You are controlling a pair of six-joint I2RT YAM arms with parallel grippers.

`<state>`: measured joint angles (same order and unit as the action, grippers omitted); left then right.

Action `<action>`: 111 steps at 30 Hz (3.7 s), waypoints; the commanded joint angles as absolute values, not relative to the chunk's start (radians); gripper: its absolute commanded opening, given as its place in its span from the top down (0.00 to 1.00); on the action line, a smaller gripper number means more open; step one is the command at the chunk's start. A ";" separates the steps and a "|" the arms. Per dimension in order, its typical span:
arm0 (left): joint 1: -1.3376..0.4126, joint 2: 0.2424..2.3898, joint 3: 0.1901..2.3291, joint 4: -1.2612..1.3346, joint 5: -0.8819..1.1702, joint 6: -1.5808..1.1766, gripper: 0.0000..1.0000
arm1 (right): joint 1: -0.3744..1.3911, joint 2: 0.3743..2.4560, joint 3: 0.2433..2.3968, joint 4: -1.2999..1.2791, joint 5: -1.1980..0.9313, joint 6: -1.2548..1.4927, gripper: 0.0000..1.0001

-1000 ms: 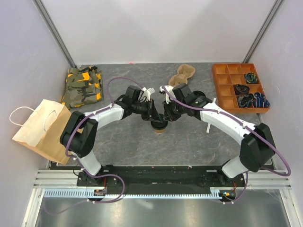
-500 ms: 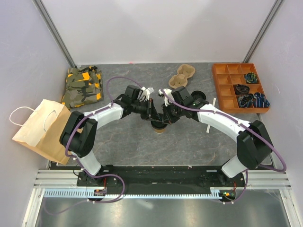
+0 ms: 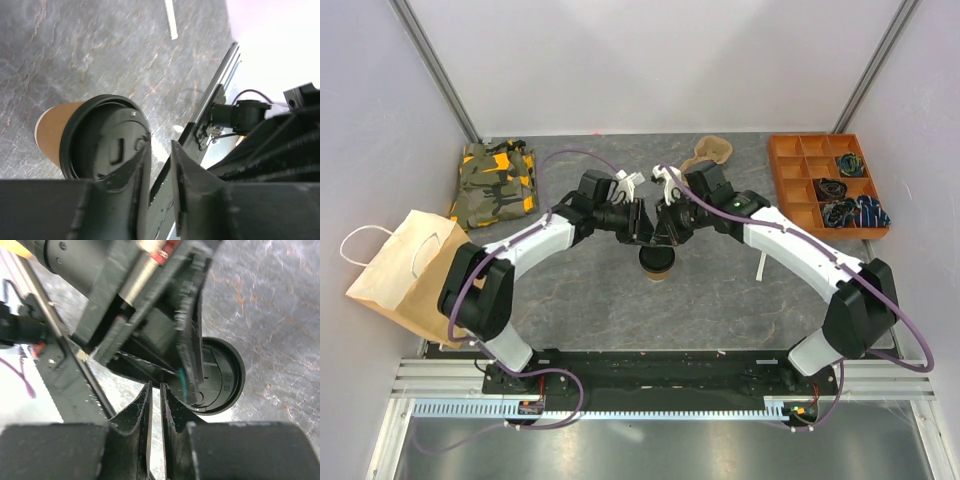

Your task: Pack the takeout coffee

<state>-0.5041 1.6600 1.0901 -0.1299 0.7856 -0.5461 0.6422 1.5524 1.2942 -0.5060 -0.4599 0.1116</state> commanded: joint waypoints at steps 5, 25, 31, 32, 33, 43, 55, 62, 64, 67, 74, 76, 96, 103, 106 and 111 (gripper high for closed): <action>-0.500 1.457 1.143 -0.182 0.833 -0.456 0.46 | 0.561 1.488 1.348 -0.555 -0.531 0.103 0.74; -0.333 1.172 0.946 -0.327 0.670 -0.377 0.25 | 0.569 1.260 0.752 -0.223 -0.333 0.100 0.03; -0.310 1.203 0.943 -0.278 0.680 -0.436 0.25 | 0.621 1.284 0.617 0.101 -0.242 0.086 0.07; -0.310 1.206 0.942 -0.270 0.683 -0.439 0.25 | 0.624 1.296 0.603 0.130 -0.236 0.084 0.07; -0.310 1.206 0.939 -0.267 0.684 -0.440 0.25 | 0.635 1.307 0.597 0.158 -0.229 0.084 0.09; -0.298 1.203 0.931 -0.241 0.686 -0.451 0.25 | 0.681 1.431 0.600 0.351 -0.202 0.117 0.17; -0.224 1.195 0.899 -0.219 0.730 -0.495 0.25 | 0.684 1.595 0.725 0.439 -0.167 0.123 0.31; -0.195 1.203 0.890 -0.215 0.741 -0.495 0.26 | 0.684 1.716 0.844 0.454 -0.124 0.155 0.31; -0.187 1.207 0.888 -0.213 0.741 -0.495 0.26 | 0.684 1.764 0.886 0.462 -0.109 0.170 0.31; -0.175 1.210 0.891 -0.210 0.742 -0.500 0.26 | 0.684 1.821 0.942 0.466 -0.078 0.190 0.31; -0.143 1.227 0.894 -0.207 0.761 -0.503 0.26 | 0.683 1.930 1.064 0.482 -0.046 0.218 0.32; -0.135 1.227 0.891 -0.206 0.764 -0.502 0.26 | 0.680 1.966 1.107 0.474 -0.048 0.222 0.33; -0.109 1.281 0.569 0.343 0.881 -0.895 0.43 | 0.666 1.875 1.080 0.335 -0.156 0.276 0.26; -0.140 1.478 0.431 0.681 0.807 -1.064 0.50 | 0.603 1.721 1.049 0.166 -0.267 0.382 0.23; -0.181 1.581 0.439 0.863 0.770 -1.150 0.52 | 0.554 1.681 1.042 0.100 -0.308 0.390 0.21; -0.262 1.785 0.520 1.087 0.742 -1.210 0.58 | 0.476 1.651 1.023 0.063 -0.351 0.393 0.21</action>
<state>-0.2161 1.6878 0.4458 0.7959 0.7792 -1.1095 0.5220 1.6871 1.0500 0.1287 -0.2951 0.3695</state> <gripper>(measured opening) 0.437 0.786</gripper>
